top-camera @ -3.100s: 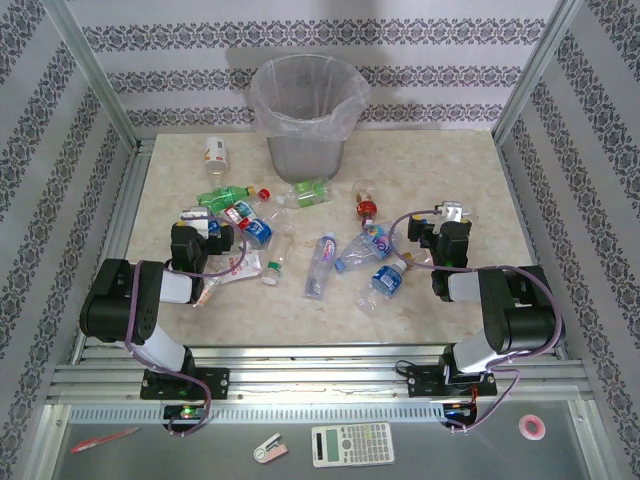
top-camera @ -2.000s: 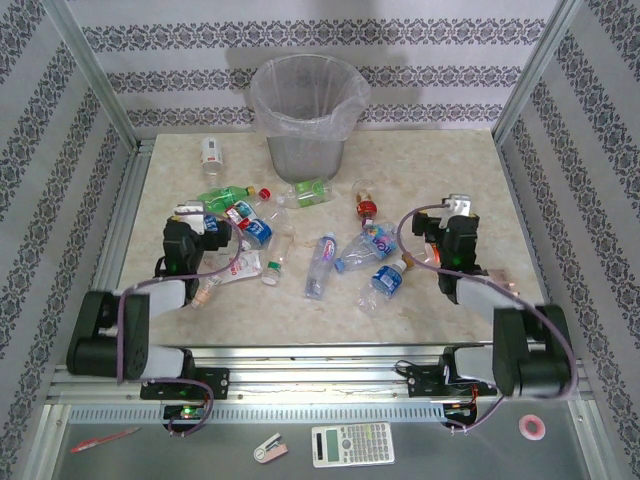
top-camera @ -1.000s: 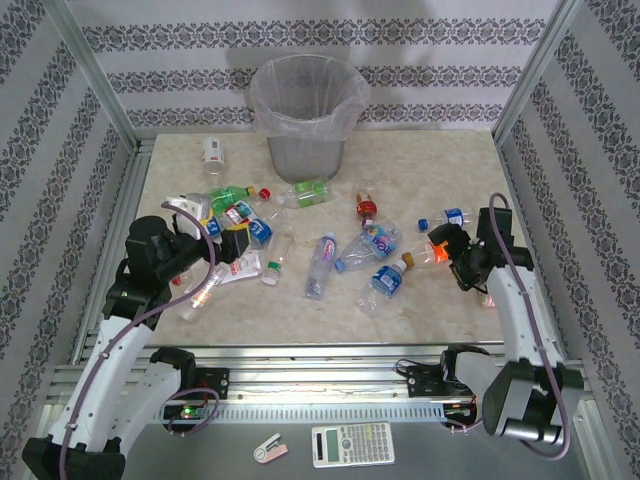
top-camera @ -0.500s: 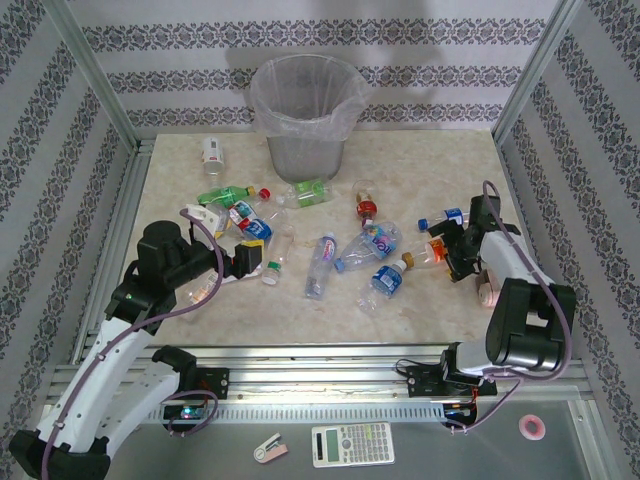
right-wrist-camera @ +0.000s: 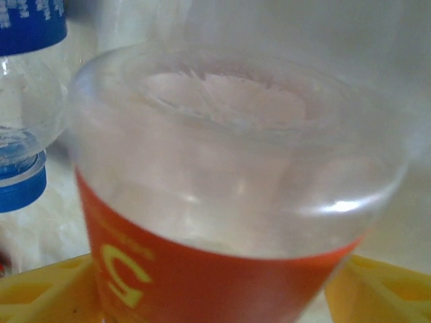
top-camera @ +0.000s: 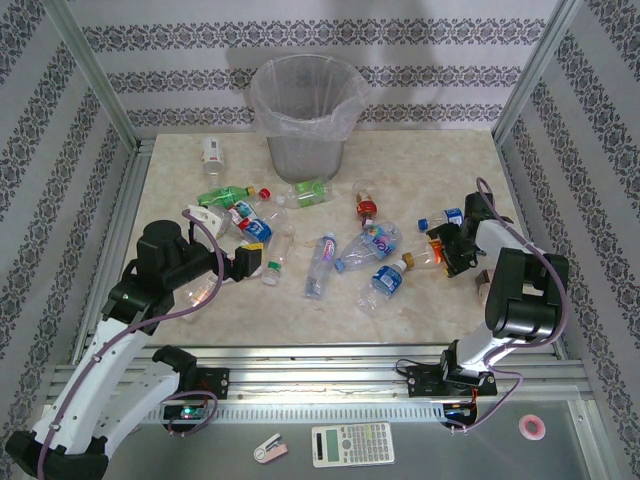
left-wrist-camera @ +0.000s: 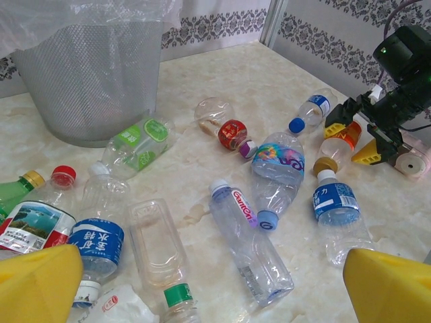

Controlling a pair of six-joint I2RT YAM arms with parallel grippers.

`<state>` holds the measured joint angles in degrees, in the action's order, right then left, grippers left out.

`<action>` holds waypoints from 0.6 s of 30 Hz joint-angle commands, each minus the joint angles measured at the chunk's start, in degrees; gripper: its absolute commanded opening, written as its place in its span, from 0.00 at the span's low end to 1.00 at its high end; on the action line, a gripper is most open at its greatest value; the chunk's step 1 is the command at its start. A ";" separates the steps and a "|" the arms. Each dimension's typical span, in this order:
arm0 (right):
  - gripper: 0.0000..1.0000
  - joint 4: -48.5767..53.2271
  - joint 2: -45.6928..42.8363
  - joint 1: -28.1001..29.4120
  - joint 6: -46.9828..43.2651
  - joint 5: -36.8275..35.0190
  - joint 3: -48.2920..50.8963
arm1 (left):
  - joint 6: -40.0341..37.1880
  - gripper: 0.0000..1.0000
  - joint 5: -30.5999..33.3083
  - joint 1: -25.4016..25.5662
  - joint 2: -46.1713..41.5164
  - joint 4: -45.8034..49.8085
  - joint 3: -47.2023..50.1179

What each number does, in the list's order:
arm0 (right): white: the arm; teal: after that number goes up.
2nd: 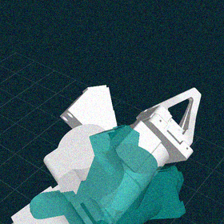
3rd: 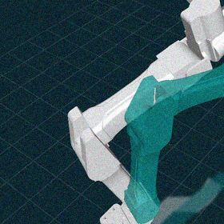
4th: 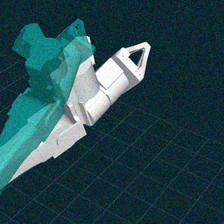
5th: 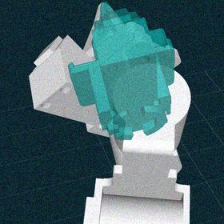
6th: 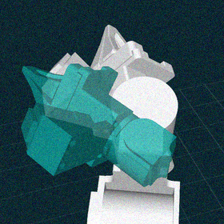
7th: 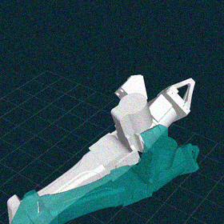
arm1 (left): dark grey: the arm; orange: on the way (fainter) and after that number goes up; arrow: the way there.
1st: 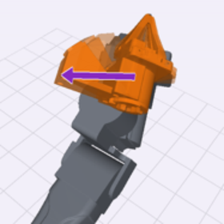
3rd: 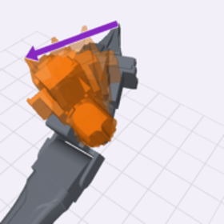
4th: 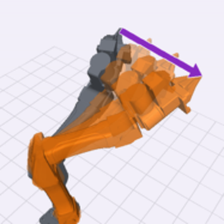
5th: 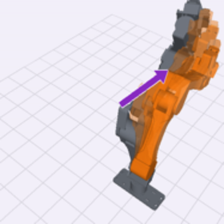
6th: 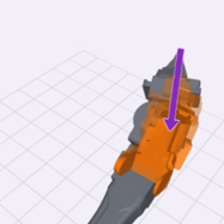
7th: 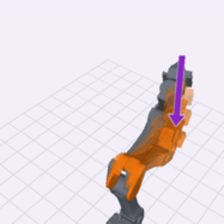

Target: Throw the plastic bottles in the bin

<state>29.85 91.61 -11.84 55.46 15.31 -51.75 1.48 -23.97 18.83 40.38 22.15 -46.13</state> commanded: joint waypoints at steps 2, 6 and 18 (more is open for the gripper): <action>0.71 0.46 0.41 -0.46 -1.78 -2.24 -0.74 | -0.64 0.99 -1.34 1.06 -0.90 1.40 -1.75; 0.64 0.65 0.59 -0.41 -3.47 -2.01 -0.20 | -0.50 0.99 -1.78 1.07 -1.00 1.62 -1.77; 0.55 -0.78 -6.11 -0.38 -3.77 -1.95 3.92 | 3.72 0.99 -0.48 1.03 1.35 3.35 -3.41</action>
<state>28.86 88.51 -11.90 52.31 14.37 -48.99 3.07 -23.94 19.18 40.91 23.68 -47.66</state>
